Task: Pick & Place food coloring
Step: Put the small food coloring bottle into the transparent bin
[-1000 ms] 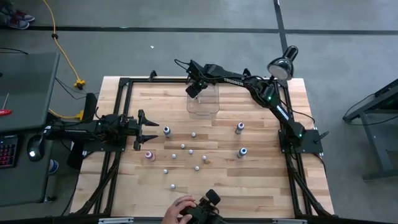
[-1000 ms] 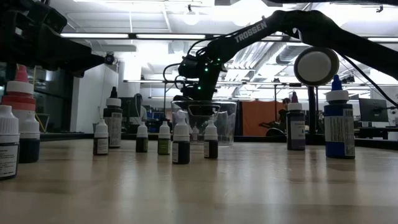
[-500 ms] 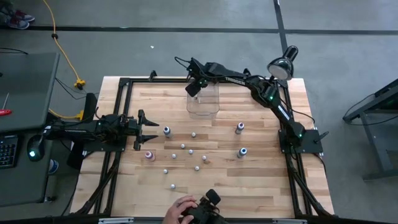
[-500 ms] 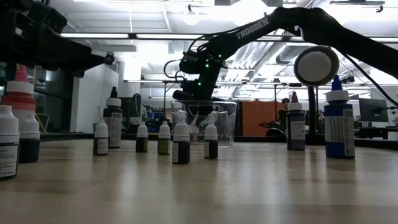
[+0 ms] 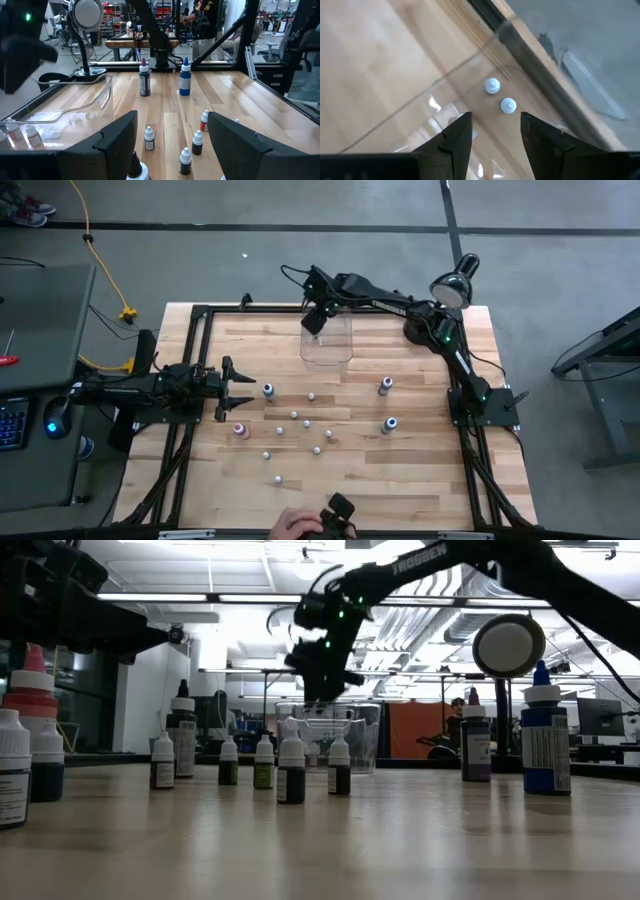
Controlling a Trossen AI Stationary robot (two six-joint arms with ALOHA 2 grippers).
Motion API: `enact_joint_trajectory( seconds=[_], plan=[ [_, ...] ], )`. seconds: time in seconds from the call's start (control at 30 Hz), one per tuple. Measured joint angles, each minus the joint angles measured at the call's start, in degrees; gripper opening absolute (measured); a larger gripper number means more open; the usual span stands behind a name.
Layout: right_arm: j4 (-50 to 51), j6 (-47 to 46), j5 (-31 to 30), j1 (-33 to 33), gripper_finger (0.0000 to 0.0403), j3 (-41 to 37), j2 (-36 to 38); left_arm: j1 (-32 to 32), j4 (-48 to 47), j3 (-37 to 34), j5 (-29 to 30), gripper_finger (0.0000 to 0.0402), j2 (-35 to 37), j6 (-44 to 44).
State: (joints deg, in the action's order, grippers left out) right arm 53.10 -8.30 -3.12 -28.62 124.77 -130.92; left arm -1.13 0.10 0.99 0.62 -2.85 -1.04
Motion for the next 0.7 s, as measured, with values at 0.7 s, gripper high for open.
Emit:
enact_joint_trajectory(
  seconds=[0.7],
  plan=[
    [15.17, 7.19, 11.06, 14.24, 0.0158, 0.04, 15.94, 0.00, 0.00, 0.00, 0.00, 0.0239, 0.00, -0.02]
  ],
)
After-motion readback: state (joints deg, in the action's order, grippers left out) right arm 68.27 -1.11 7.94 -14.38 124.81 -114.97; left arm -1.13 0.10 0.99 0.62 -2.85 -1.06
